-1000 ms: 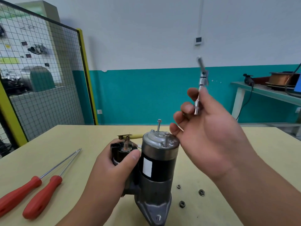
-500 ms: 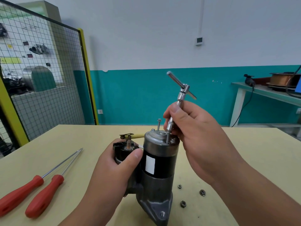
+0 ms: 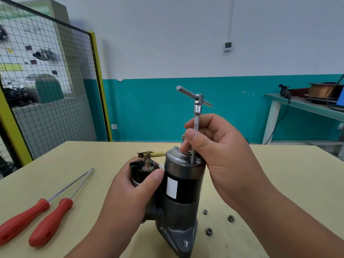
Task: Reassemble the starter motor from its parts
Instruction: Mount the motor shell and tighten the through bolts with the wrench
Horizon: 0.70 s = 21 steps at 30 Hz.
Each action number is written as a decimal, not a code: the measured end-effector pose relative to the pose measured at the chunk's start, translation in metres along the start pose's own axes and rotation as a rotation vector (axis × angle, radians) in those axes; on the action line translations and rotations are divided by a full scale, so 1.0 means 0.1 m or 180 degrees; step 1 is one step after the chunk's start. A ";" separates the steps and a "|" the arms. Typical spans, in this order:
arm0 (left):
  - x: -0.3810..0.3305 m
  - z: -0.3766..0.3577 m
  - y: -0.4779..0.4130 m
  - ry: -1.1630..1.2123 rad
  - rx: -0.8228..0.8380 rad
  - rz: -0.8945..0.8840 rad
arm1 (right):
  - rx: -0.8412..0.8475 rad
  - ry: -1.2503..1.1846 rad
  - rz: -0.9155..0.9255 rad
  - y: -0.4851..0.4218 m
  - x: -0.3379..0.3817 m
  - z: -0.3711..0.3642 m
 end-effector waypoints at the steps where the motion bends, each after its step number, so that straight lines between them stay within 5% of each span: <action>1: 0.01 0.00 0.00 -0.0011 -0.0007 0.0015 | 0.0012 -0.0040 -0.0018 0.00 -0.02 -0.01; 16: 0.06 0.04 -0.01 0.0158 -0.0308 0.0257 | 0.0326 -0.0947 -0.0107 0.08 -0.11 -0.16; 21: 0.04 0.03 0.01 0.0119 -0.0213 0.0124 | 0.0220 -0.0462 -0.0120 0.05 -0.06 -0.10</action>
Point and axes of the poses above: each hand's wrist, its own y-axis away from the middle knuckle, its own z-axis out of the back of the hand, x = y × z, the point moved 5 cm from there along -y, towards the middle knuckle, and after that the axes turned 14 degrees about -z, right-handed, at the moved point
